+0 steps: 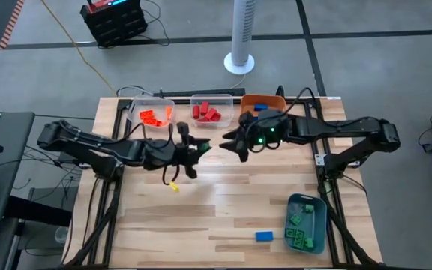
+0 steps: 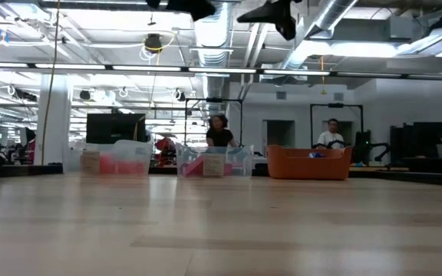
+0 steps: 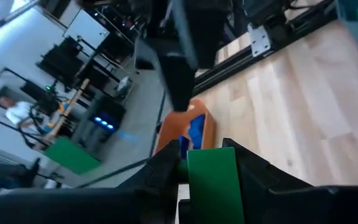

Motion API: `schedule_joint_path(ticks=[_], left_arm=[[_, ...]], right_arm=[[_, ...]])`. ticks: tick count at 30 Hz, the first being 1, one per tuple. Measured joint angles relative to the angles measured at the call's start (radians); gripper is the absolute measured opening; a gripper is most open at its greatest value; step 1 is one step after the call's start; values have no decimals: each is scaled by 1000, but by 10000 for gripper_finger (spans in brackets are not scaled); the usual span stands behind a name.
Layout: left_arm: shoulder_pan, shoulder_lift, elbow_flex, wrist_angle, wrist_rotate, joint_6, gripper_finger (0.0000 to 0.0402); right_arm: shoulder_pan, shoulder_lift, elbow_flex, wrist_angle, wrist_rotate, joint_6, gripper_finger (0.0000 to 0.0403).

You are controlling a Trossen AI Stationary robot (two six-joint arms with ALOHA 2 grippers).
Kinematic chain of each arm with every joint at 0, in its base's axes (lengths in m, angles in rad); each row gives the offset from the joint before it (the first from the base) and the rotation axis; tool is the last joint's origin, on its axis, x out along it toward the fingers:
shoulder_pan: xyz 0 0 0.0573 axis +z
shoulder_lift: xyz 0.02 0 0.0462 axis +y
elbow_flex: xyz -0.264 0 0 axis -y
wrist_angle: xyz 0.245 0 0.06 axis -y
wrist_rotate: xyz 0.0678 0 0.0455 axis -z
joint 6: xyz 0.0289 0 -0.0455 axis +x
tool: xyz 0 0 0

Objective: Sort blocks
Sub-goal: Put the green game piece into the blue bin

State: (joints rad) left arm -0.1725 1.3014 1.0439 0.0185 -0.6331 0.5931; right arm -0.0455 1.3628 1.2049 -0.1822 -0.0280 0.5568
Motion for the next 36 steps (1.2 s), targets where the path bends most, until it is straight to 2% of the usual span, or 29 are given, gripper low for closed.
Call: schedule_joint_path(ticks=[6, 9, 12, 22, 36], left_arm=[[26, 67, 74, 4, 27, 128, 97], [32, 103, 94, 42, 31, 180, 97], [39, 134, 112, 89, 34, 233, 97], [72, 157, 138, 188, 39, 260, 98], [109, 158, 137, 290, 228, 233, 99]], right_arm=[[-39, 0, 0, 13, -38, 4, 250], [-55, 0, 0, 19, -85, 20, 250], [-58, 0, 0, 35, -89, 16, 250], [-60, 0, 1, 88, -109, 10, 251], [-75, -1, 2, 159, -109, -33, 241]])
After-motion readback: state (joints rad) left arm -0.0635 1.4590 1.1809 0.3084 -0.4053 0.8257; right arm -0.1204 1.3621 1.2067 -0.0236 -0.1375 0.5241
